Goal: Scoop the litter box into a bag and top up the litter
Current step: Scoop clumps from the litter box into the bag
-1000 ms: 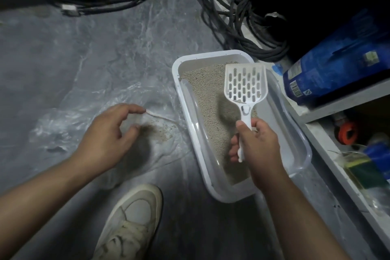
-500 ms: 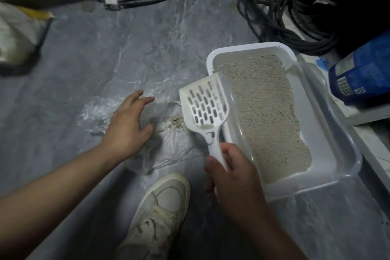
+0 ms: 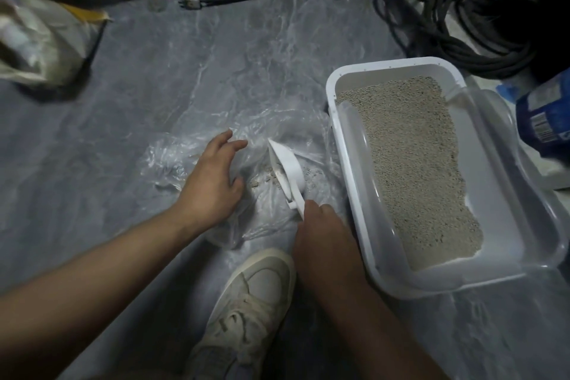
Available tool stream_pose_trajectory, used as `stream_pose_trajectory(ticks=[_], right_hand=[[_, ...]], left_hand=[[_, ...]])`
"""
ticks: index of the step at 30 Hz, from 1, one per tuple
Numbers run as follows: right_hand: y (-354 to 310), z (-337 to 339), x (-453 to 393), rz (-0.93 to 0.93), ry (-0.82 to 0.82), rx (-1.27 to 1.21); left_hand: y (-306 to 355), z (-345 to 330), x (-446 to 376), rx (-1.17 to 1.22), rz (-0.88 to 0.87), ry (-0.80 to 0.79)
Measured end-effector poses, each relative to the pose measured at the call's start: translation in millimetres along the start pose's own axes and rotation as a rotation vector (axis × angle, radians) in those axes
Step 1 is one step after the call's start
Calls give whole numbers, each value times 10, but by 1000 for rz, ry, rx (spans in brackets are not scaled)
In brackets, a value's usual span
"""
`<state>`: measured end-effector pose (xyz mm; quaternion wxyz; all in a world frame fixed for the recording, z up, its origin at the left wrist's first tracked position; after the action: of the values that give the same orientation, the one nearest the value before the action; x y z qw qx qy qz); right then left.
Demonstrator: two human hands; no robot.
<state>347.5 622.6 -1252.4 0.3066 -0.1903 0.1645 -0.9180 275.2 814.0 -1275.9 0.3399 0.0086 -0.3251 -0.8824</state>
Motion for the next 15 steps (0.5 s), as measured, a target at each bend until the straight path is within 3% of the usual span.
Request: stream_pose_trajectory(ticks=[9, 15], right_hand=[[79, 129, 78, 1, 82, -50], [126, 731, 55, 14, 251, -340]], left_hand=[[43, 12, -15, 14, 6, 1], [56, 1, -40, 5, 3, -4]])
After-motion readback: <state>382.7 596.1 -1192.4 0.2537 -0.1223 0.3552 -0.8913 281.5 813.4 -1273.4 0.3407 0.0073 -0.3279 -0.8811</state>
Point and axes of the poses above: each hand's wrist, its own x-axis away from the middle knuckle, its own z-axis out of the back of the hand, y = z × x, the point moved 2 cm from there along -x, towards the middle knuckle, and after that the axes turned 1 degree about -x, right-handed, at the moved point
